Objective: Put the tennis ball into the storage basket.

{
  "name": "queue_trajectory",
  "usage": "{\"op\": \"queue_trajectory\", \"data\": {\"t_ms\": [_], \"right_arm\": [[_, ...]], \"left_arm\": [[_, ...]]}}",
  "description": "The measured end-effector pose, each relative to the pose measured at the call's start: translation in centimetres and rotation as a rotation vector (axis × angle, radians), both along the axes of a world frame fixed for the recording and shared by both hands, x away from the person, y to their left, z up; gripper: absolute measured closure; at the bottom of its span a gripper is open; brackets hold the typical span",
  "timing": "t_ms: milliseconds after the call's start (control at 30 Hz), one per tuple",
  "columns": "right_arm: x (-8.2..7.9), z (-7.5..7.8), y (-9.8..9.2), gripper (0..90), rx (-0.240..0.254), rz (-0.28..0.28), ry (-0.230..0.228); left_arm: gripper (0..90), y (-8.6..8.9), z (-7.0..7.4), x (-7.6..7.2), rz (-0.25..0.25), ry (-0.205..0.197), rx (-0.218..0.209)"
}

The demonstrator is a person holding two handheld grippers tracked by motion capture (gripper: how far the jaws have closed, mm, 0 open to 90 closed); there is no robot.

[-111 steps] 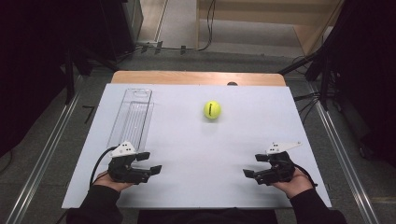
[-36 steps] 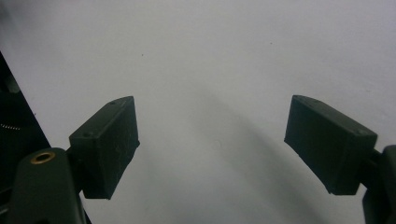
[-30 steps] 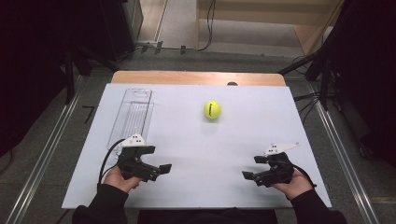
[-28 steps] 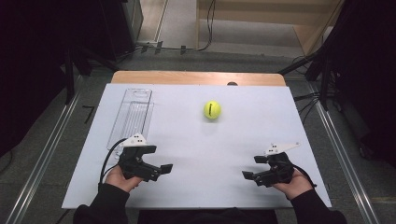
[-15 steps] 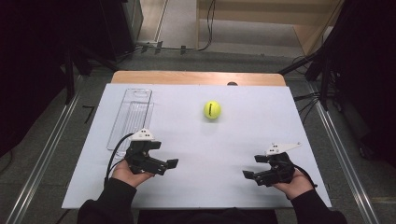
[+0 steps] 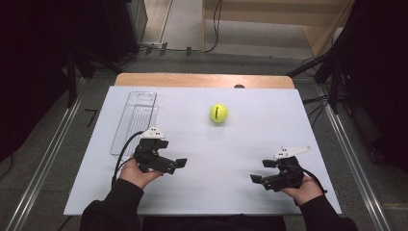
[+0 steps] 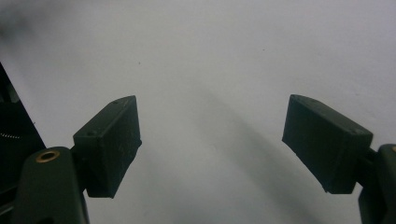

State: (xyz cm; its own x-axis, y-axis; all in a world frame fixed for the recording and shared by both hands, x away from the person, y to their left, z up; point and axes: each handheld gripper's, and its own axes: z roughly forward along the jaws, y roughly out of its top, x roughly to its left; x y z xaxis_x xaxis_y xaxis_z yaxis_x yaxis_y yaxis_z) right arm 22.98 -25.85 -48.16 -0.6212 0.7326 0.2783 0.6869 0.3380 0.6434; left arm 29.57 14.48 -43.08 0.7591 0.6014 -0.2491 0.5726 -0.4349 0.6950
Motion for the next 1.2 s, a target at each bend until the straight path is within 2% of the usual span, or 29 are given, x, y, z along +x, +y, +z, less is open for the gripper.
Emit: {"op": "queue_trajectory", "data": {"t_ms": [67, 267, 400, 600, 800, 1100, 1200], "right_arm": [[0.1, 0.0, 0.0, 17.1, 0.002, -0.003, 0.000], [0.0, 0.2, -0.3, 16.9, 0.012, -0.021, -0.052], [0.0, 0.3, -0.2, 17.8, 0.024, -0.005, -0.036], [0.1, 0.1, 0.0, 17.8, 0.004, -0.004, -0.012], [0.0, 0.2, -0.1, 17.4, 0.005, 0.008, -0.018], [0.0, 0.2, -0.2, 17.1, -0.001, -0.013, -0.027], [0.1, 0.2, -0.2, 17.9, -0.009, 0.001, -0.014]], "left_arm": [[0.2, -0.1, 0.0, 0.0, -0.004, 0.002, 0.003], [0.2, -0.4, -0.1, -0.2, -0.018, -0.005, 0.023], [0.2, -0.5, -0.1, -0.1, -0.012, -0.004, 0.015], [0.2, -0.6, -0.1, 0.4, -0.004, -0.010, 0.015], [0.2, -1.1, 0.3, 1.3, -0.006, -0.020, 0.010], [0.3, -2.2, 0.6, 3.1, -0.011, -0.019, 0.021], [1.8, -2.5, 0.6, 3.7, -0.013, -0.027, 0.023]]}}
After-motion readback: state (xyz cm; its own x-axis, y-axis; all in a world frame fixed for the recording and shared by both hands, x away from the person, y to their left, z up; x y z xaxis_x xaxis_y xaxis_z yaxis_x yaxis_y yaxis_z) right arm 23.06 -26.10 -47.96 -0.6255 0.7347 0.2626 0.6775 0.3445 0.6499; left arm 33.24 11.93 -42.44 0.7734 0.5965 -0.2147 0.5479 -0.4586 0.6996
